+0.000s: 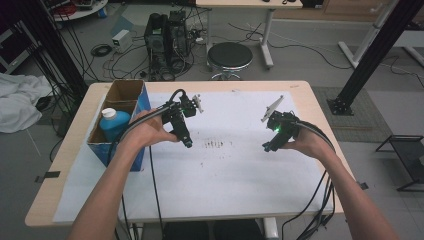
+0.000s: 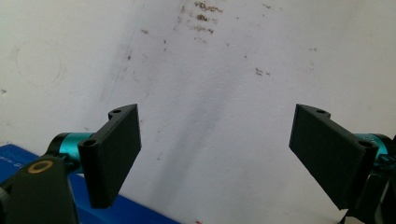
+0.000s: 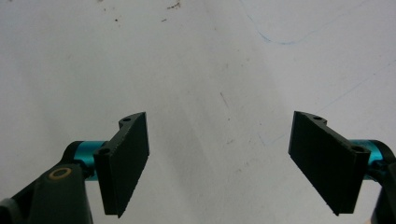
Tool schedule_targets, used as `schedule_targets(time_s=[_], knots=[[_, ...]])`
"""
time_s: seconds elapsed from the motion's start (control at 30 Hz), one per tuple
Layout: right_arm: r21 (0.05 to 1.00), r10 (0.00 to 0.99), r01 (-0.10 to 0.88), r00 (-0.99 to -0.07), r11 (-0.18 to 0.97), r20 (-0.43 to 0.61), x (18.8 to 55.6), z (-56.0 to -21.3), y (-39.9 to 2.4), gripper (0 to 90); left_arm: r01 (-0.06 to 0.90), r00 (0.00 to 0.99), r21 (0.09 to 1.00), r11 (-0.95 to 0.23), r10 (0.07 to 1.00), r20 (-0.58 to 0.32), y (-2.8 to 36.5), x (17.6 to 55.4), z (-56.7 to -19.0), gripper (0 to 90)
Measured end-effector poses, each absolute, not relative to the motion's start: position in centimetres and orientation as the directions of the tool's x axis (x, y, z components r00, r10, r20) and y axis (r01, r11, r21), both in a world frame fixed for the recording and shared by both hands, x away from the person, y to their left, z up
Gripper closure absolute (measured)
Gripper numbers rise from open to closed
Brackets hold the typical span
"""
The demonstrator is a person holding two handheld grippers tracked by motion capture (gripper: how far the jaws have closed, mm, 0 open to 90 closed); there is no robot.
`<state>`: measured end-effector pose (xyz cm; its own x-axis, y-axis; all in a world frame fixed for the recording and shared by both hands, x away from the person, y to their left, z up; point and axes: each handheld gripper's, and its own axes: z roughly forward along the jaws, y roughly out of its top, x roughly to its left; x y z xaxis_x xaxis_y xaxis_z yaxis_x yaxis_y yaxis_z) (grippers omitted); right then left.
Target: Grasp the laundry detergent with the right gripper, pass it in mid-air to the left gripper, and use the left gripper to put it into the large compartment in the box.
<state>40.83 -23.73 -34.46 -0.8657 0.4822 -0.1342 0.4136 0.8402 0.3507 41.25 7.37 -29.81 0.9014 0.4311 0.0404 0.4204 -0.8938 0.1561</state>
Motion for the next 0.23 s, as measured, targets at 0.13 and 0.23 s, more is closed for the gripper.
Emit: schedule_targets(time_s=[0.13, 0.23], knots=[[0.345, 0.474, 0.405, -0.869, 0.847, -0.143, 40.82, -34.32, -23.82, 19.6, 0.419, 0.902, 0.154, -0.895, 0.429, 0.044, 7.4, 41.19, -29.76, 16.8], [0.348, 0.473, 0.403, -0.869, 0.847, -0.143, 40.8, -34.29, -23.85, 19.6, 0.418, 0.902, 0.152, -0.896, 0.428, 0.047, 7.47, 41.13, -29.66, 16.8]])
